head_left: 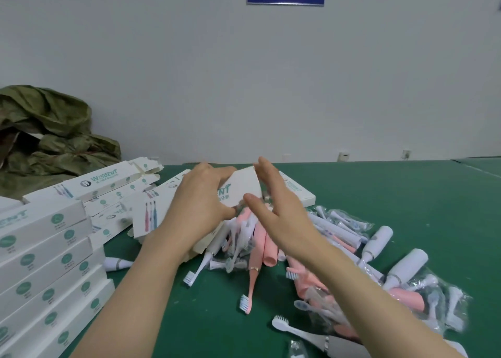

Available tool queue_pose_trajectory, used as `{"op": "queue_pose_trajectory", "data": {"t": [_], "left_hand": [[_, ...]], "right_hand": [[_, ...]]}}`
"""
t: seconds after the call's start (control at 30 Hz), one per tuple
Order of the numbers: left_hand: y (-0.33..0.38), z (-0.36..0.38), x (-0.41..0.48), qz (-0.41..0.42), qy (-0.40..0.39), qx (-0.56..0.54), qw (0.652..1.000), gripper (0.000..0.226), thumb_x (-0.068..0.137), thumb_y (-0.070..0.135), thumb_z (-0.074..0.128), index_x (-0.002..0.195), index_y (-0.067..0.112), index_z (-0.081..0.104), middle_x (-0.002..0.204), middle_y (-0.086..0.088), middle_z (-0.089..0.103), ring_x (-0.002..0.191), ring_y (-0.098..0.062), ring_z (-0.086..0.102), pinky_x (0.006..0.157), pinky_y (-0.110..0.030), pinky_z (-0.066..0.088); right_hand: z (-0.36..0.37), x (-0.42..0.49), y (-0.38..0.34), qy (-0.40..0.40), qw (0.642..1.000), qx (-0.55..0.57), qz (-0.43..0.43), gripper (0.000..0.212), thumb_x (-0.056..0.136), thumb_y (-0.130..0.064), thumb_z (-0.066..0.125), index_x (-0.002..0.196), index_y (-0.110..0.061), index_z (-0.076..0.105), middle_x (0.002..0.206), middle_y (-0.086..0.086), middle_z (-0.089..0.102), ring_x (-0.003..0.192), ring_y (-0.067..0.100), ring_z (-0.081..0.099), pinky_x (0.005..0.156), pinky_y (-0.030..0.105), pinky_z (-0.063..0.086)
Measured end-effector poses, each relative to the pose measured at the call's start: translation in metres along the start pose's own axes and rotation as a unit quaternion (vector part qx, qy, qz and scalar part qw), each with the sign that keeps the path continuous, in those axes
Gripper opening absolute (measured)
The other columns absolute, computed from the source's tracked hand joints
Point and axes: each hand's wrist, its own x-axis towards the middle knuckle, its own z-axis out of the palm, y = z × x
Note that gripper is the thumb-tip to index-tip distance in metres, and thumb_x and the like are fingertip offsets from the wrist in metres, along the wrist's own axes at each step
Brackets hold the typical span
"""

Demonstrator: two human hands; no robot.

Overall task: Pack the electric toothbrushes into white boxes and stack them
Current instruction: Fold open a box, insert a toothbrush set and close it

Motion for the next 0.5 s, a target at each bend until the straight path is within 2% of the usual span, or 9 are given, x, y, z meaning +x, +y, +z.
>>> {"op": "queue_pose_trajectory", "data": {"t": [0.07, 0.1, 0.13, 0.2, 0.27, 0.4, 0.5], "left_hand": [[0.001, 0.001, 0.000, 0.004, -0.018, 0.028, 0.999, 0.038, 0.068, 0.021, 0.077, 0.105, 0.020, 0.067, 0.089, -0.001, 0.059, 0.084, -0.015, 0.044, 0.063, -0.030, 0.035], [0.001, 0.001, 0.000, 0.008, -0.023, 0.032, 0.999, 0.035, 0.068, 0.019, 0.077, 0.101, 0.022, 0.067, 0.089, -0.001, 0.058, 0.086, -0.016, 0.046, 0.061, -0.029, 0.034], [0.001, 0.001, 0.001, 0.008, -0.025, 0.029, 0.999, 0.032, 0.067, 0.018, 0.076, 0.097, 0.023, 0.066, 0.088, 0.000, 0.057, 0.085, -0.017, 0.047, 0.058, -0.026, 0.032], [0.001, 0.003, 0.001, 0.000, -0.031, 0.024, 0.999, 0.033, 0.066, 0.017, 0.077, 0.096, 0.023, 0.065, 0.088, 0.001, 0.056, 0.084, -0.016, 0.047, 0.057, -0.024, 0.031], [0.002, 0.006, 0.001, -0.012, -0.048, 0.039, 0.998, 0.040, 0.065, 0.019, 0.079, 0.102, 0.021, 0.064, 0.093, 0.001, 0.057, 0.084, -0.016, 0.048, 0.061, -0.028, 0.034], [0.004, 0.015, 0.001, -0.023, -0.072, 0.059, 0.995, 0.053, 0.064, 0.025, 0.080, 0.113, 0.020, 0.060, 0.099, 0.004, 0.062, 0.086, -0.015, 0.052, 0.069, -0.027, 0.040], [0.007, 0.023, -0.001, -0.043, -0.054, 0.012, 0.998, 0.070, 0.062, 0.036, 0.082, 0.125, 0.021, 0.056, 0.114, 0.004, 0.064, 0.102, -0.016, 0.055, 0.081, -0.026, 0.042]], "right_hand": [[-0.022, 0.004, 0.000, -0.031, 0.998, -0.058, -0.007, 0.087, 0.085, -0.029, 0.069, 0.151, -0.024, 0.014, 0.153, -0.010, 0.027, 0.133, -0.005, 0.031, 0.108, 0.014, 0.024], [-0.032, 0.006, 0.000, -0.060, 0.995, -0.083, -0.004, 0.094, 0.078, -0.027, 0.076, 0.151, -0.024, 0.015, 0.151, -0.008, 0.032, 0.134, 0.002, 0.033, 0.109, 0.018, 0.027], [-0.039, 0.008, 0.001, -0.091, 0.991, -0.101, 0.001, 0.098, 0.074, -0.025, 0.080, 0.150, -0.023, 0.019, 0.147, -0.008, 0.039, 0.132, 0.005, 0.037, 0.106, 0.016, 0.030], [-0.043, 0.012, 0.001, -0.127, 0.985, -0.121, -0.006, 0.090, 0.070, -0.021, 0.083, 0.144, -0.021, 0.032, 0.136, -0.008, 0.050, 0.119, 0.004, 0.048, 0.092, 0.004, 0.034], [-0.039, 0.013, 0.000, -0.124, 0.981, -0.148, -0.023, 0.083, 0.071, -0.020, 0.082, 0.140, -0.018, 0.036, 0.132, -0.006, 0.051, 0.112, 0.006, 0.050, 0.086, 0.004, 0.036], [-0.028, 0.014, 0.005, -0.109, 0.950, -0.276, -0.094, 0.086, 0.078, -0.018, 0.074, 0.146, -0.013, 0.022, 0.143, 0.005, 0.035, 0.127, 0.022, 0.034, 0.102, 0.026, 0.029], [-0.011, 0.016, 0.013, -0.114, 0.912, -0.384, -0.087, 0.079, 0.083, -0.013, 0.061, 0.147, -0.011, 0.015, 0.133, 0.010, 0.032, 0.120, 0.028, 0.029, 0.100, 0.034, 0.029]]}}
